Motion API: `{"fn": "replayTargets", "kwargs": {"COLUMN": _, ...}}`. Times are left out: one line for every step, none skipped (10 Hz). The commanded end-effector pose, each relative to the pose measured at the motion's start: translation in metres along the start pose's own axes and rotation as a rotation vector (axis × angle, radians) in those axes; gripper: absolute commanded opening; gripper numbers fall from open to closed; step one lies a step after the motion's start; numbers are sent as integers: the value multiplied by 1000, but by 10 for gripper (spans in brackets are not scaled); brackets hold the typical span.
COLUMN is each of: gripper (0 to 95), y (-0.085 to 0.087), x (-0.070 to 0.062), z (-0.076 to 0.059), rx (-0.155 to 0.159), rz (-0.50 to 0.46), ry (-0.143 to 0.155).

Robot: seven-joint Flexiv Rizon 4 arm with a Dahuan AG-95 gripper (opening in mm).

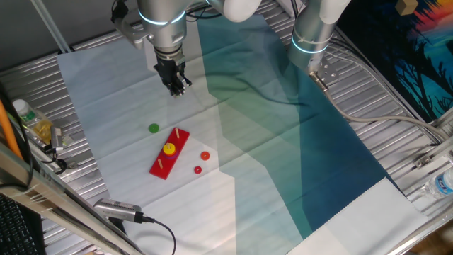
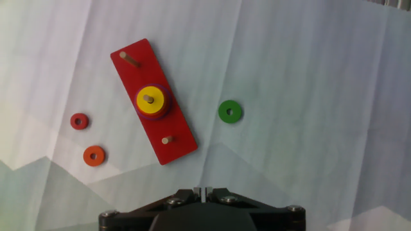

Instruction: Take out one Hanoi block and throw it aside

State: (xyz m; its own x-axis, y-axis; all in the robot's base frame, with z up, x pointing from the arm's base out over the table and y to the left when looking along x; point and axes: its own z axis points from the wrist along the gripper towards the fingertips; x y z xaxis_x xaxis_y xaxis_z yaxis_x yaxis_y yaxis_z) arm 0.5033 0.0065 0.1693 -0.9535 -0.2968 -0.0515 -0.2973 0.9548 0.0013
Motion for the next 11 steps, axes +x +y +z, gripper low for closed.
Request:
{"fn": "replayTargets", "kwargs": {"gripper": 380, "y": 6, "x": -9, "z": 2, "rx": 2, "rz": 16, "ry": -3}}
{"fn": "replayTargets", "kwargs": {"gripper": 380, "y": 10, "x": -13, "z": 2, "rx": 4, "rz": 25, "ry": -6}}
{"fn": "replayTargets", "kwargs": {"gripper": 380, "y": 11, "x": -15, "z": 2, "rx": 4, "rz": 27, "ry": -7}}
{"fn": "replayTargets", "kwargs": {"gripper": 380, "y": 15, "x": -22, "z": 1, "rx": 5, "rz": 41, "ry": -9}}
{"fn": "replayTargets", "kwargs": {"gripper": 380, "y": 17, "x": -27, "z": 1, "rx": 6, "rz": 45, "ry": -12}}
{"fn": "replayTargets", "kwargs": {"gripper": 380, "y": 19, "x": -32, "z": 1, "rx": 7, "rz": 49, "ry": -12}}
{"fn": "replayTargets", "kwargs": {"gripper": 380, "y": 21, "x": -40, "z": 0, "rx": 7, "rz": 55, "ry": -12}}
{"fn": "replayTargets", "kwargs": {"gripper": 380, "y": 22, "x": -44, "z": 0, "rx": 7, "rz": 57, "ry": -12}}
{"fn": "replayTargets", "kwargs": {"gripper": 380, "y": 23, "x": -53, "z": -1, "rx": 6, "rz": 63, "ry": -12}}
{"fn": "replayTargets", "kwargs": {"gripper": 380, "y": 25, "x": -59, "z": 0, "rx": 3, "rz": 68, "ry": -15}}
{"fn": "replayTargets", "kwargs": {"gripper": 380, "y": 25, "x": -64, "z": 0, "rx": 2, "rz": 71, "ry": -16}}
